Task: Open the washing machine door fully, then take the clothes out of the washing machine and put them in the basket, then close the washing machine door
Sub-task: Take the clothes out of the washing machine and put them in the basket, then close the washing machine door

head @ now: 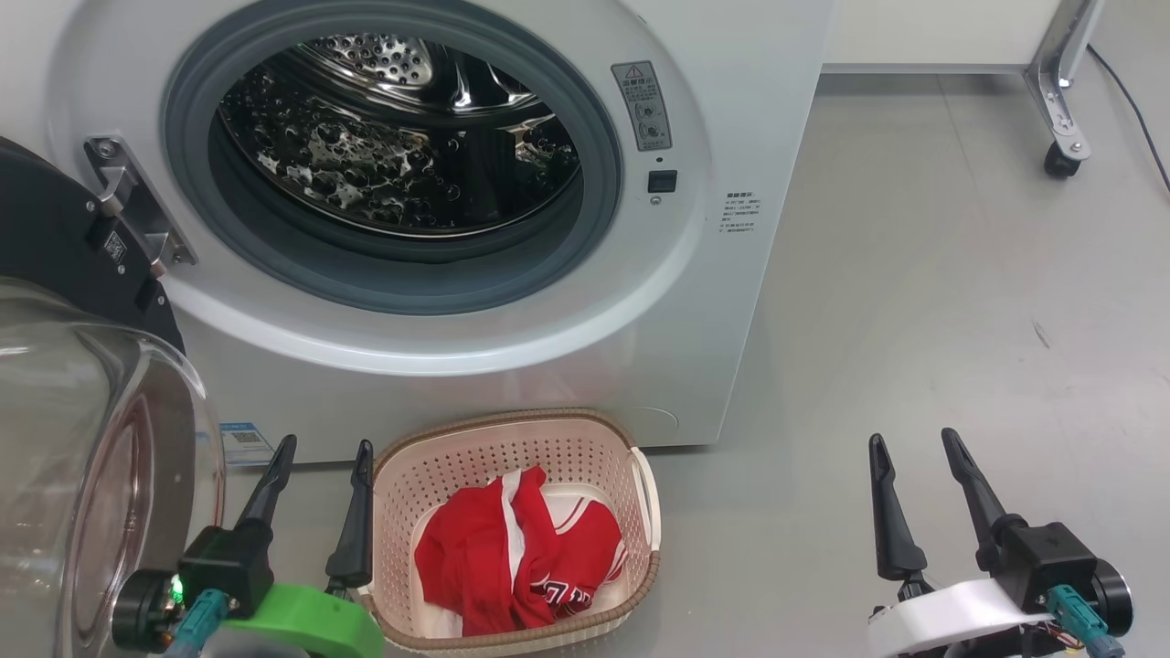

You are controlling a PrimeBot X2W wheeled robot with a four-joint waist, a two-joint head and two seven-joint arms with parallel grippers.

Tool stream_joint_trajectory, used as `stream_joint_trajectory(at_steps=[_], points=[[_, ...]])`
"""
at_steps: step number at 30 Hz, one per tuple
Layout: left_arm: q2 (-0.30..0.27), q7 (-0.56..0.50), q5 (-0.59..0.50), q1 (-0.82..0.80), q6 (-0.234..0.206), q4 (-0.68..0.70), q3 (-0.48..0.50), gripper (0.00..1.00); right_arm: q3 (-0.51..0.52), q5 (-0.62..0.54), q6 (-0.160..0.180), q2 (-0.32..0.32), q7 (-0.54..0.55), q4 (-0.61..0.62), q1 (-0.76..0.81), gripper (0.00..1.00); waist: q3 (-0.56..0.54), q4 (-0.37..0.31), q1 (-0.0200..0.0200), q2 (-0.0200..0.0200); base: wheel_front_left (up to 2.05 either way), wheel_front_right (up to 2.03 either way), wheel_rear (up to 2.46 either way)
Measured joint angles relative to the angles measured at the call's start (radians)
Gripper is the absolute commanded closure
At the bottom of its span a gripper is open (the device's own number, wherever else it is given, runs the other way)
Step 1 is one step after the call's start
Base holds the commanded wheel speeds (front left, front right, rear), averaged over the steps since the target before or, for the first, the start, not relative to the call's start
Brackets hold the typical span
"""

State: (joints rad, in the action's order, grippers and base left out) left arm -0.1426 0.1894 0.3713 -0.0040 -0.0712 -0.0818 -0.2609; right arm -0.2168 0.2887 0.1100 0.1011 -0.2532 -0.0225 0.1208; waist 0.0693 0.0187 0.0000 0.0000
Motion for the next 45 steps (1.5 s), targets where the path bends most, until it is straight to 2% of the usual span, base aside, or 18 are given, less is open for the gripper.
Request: stream_joint_trajectory(at_steps=[29,45], points=[[-0.014,-0.084,-0.04,0.088,-0.03,0.152,0.004,0.0,0.008,0.0,0.007,-0.008,0.006,0.034,0.033,0.0,-0.011,-0.011,0.0,0.0,-0.01,0.02,-0.01],[-0.012,-0.108,-0.051,0.097,-0.035,0.191,0.007,0.0,0.013,0.0,0.007,-0.008,0.01,0.044,0.033,0.0,-0.001,-0.009,0.0,0.0,-0.5,0.5,0.0]])
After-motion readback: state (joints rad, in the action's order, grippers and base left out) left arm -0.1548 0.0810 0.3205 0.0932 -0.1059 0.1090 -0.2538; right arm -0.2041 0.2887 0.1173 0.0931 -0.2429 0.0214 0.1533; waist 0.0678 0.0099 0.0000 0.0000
